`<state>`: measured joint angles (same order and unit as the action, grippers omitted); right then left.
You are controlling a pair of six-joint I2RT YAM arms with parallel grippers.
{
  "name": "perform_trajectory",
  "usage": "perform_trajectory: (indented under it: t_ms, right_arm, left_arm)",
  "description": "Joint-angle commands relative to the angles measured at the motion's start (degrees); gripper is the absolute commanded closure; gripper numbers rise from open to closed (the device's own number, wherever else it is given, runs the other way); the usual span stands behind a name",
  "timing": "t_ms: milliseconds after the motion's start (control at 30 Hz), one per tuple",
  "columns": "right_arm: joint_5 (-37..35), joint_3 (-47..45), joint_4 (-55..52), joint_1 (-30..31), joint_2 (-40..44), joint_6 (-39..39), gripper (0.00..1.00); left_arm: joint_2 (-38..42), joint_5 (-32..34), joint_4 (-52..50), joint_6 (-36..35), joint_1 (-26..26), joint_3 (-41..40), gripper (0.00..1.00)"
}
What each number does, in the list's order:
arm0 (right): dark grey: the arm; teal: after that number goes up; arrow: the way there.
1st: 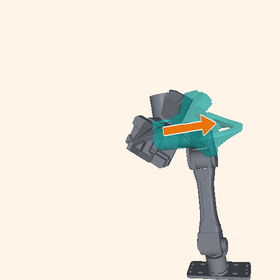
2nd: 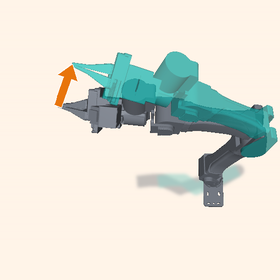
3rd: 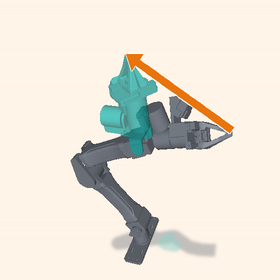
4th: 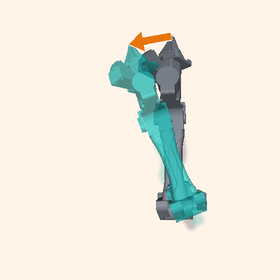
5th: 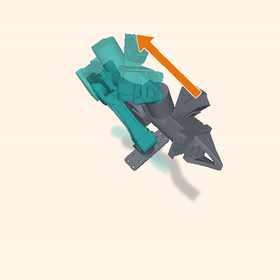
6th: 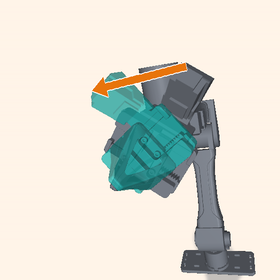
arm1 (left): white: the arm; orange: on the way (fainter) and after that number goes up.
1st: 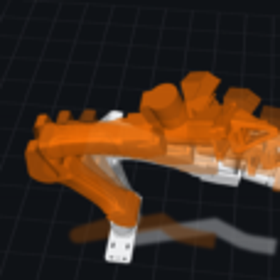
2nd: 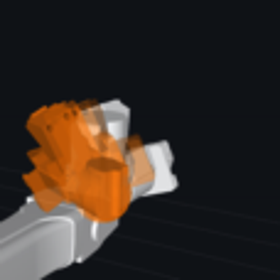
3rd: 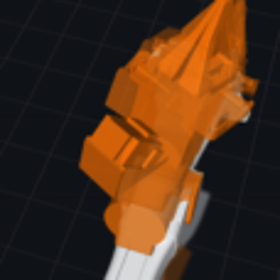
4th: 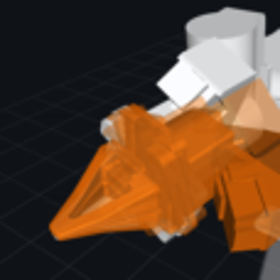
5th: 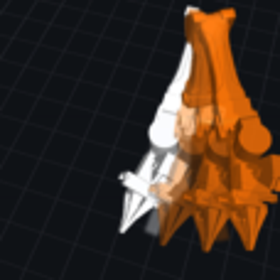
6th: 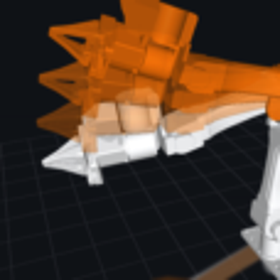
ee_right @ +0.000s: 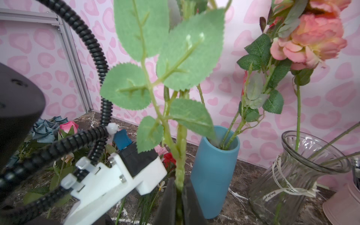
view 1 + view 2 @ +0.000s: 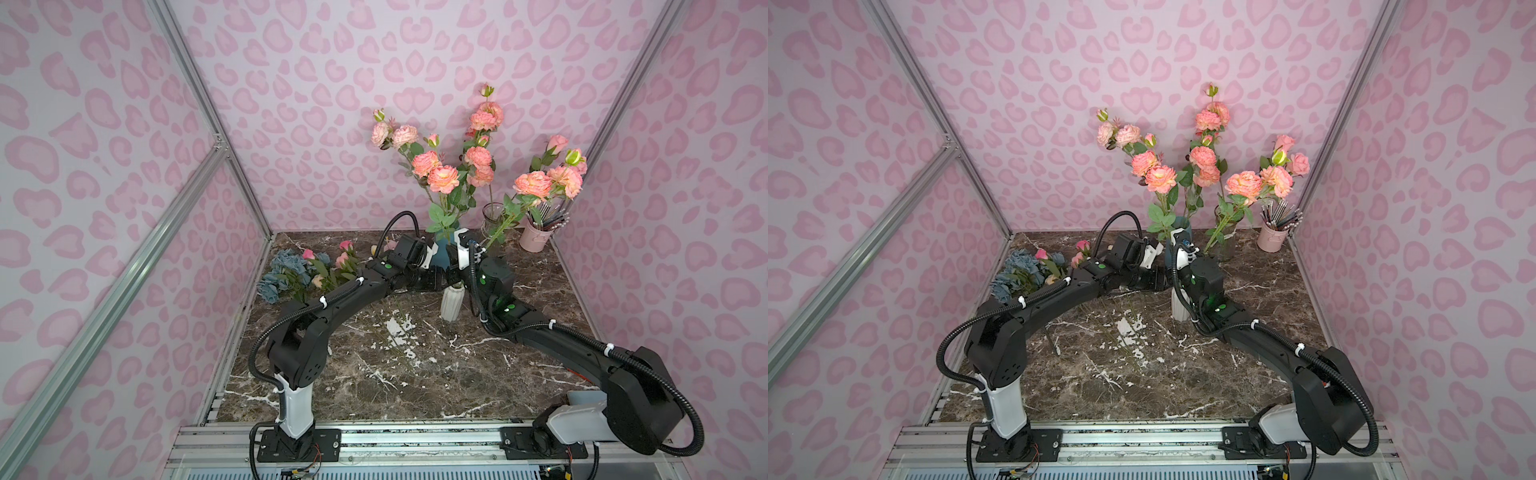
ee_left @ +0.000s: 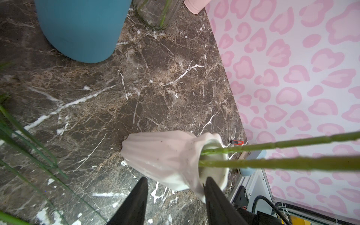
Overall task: Place the pink flowers into the vase
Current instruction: Place the flower in the vase.
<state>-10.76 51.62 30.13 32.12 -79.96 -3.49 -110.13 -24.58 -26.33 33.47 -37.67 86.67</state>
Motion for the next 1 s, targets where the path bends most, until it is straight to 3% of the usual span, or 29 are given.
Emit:
perform_trajectory:
  t_ms: [0,433,800,967]
  right_arm:
    - [-1.1,0.06,0.28,0.02,-0.22,0.58,1.0]
    - [-1.45,-0.29,-2.11,0.4,3.3,2.67,0.75]
    - [-4.07,-0.49,-9.01,1.52,9.25,6.22,0.66]
    - [-8.66,0.41,-16.09,3.92,13.33,8.39,0.65]
  left_arm:
    - [0.26,0.95,0.32,-0.67,-0.01,0.05,0.5]
    - [0.26,0.85,0.49,-0.78,-0.03,0.11,0.5]
    - [0.18,0.74,0.71,-0.69,0.01,0.16,0.5]
    - [0.27,0.73,0.58,-0.69,-0.03,0.25,0.5]
